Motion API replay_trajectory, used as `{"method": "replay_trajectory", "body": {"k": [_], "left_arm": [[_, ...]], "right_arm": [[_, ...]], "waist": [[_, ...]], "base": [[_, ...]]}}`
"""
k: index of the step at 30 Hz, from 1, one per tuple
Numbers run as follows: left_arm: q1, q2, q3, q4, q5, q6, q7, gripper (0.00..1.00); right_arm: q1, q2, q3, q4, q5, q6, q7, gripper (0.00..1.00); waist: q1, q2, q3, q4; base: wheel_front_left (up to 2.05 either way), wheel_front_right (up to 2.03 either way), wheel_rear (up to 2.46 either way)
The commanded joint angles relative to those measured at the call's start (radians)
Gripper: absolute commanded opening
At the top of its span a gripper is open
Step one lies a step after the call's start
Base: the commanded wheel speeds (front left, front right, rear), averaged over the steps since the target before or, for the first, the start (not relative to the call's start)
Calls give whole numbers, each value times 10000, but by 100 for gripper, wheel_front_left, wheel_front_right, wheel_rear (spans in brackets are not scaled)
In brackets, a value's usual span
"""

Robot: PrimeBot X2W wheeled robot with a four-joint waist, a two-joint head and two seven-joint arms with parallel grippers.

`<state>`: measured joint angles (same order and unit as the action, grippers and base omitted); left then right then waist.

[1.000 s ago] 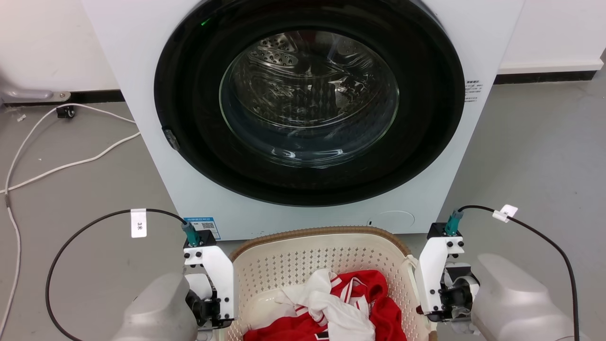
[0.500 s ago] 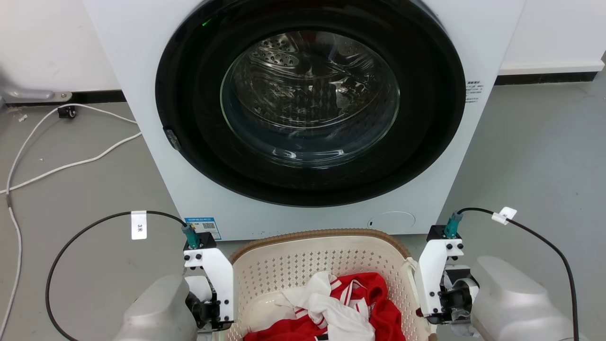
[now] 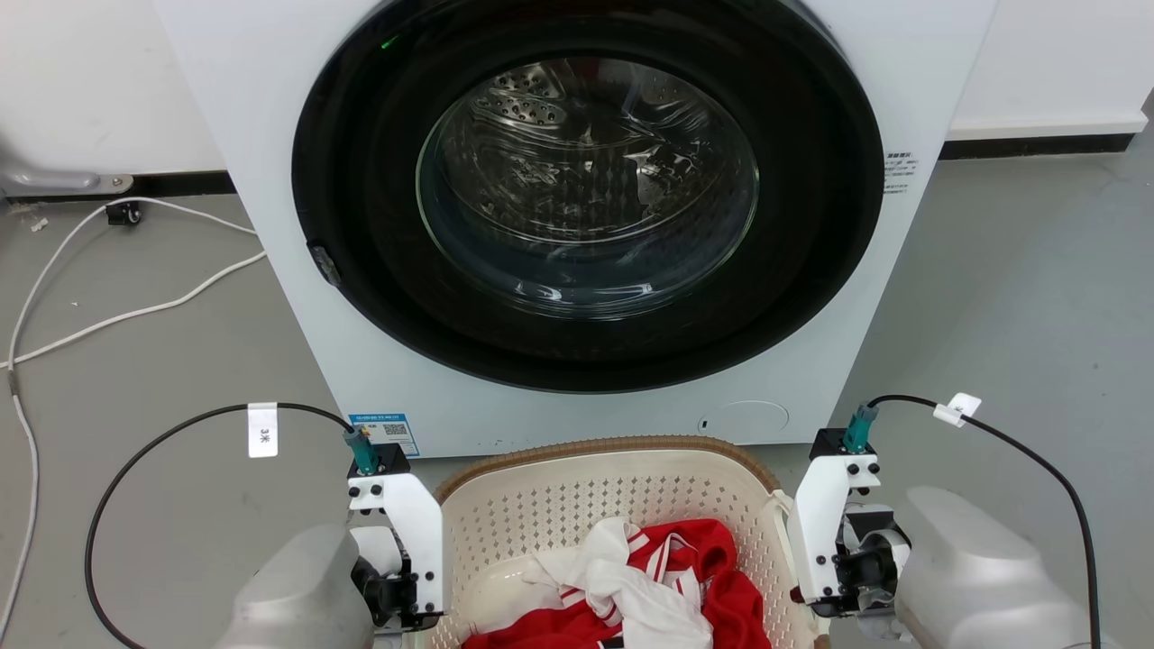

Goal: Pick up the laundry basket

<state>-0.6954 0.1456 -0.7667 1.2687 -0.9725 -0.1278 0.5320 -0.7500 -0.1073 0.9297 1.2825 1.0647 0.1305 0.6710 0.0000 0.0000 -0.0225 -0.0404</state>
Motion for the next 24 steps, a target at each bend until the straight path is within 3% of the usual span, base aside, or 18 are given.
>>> {"method": "replay_trajectory", "body": {"k": [1, 24], "left_arm": [[29, -38, -49, -33, -59, -44, -33, 0], [-145, -90, -234, 25, -261, -45, -205, 0]], "right_arm": [[-53, 9, 16, -97, 60, 4, 6, 0], [-207, -34, 134, -81, 181, 4, -30, 0]], "waist": [[0, 0, 0, 1], [0, 0, 5, 17]], "base": [[0, 0, 0], [0, 0, 0]]}}
